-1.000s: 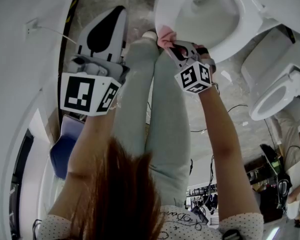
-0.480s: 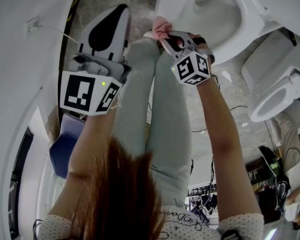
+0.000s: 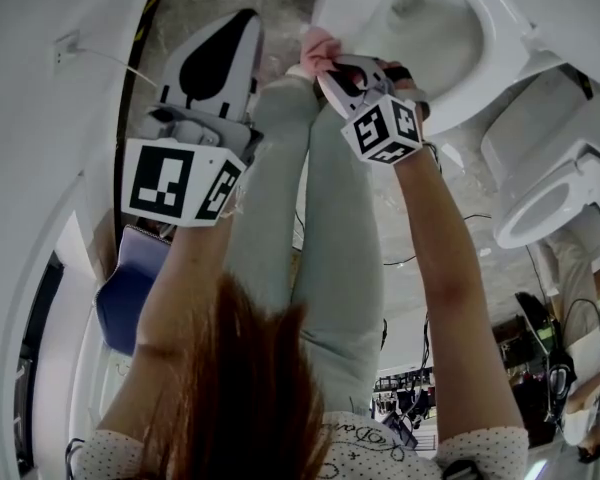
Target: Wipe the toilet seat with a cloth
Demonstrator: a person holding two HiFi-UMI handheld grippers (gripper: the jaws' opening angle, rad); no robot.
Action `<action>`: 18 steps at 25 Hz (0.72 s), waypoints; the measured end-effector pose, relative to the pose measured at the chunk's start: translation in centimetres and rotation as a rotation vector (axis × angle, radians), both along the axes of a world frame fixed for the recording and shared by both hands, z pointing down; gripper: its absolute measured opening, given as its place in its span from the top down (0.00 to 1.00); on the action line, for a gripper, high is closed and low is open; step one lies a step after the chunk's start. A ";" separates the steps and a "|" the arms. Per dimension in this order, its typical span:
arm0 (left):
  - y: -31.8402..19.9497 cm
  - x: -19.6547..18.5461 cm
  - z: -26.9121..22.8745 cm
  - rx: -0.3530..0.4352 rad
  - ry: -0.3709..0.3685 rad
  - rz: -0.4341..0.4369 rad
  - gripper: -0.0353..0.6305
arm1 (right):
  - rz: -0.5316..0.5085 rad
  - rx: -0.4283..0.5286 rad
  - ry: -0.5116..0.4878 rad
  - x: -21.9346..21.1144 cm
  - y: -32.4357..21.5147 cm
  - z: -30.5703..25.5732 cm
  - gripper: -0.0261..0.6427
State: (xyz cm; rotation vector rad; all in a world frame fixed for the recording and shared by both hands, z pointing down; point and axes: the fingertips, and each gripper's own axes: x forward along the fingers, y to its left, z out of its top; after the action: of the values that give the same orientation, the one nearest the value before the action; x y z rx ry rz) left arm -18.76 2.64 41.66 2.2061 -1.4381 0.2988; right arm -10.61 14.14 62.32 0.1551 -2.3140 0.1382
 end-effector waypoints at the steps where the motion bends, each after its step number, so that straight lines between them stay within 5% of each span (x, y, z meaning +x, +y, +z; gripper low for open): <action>1: -0.1 0.0 0.0 -0.001 -0.003 -0.002 0.94 | -0.003 0.000 -0.001 0.0 -0.2 0.0 0.91; 18: -2.0 -0.7 0.4 -0.019 -0.027 -0.031 0.94 | -0.042 0.009 -0.023 -0.6 -3.0 -0.1 0.91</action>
State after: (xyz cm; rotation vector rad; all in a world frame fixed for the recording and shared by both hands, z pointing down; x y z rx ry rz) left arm -19.46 0.65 42.10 2.1700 -1.4767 0.3310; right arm -11.19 11.09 62.25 0.1103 -2.3391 0.1093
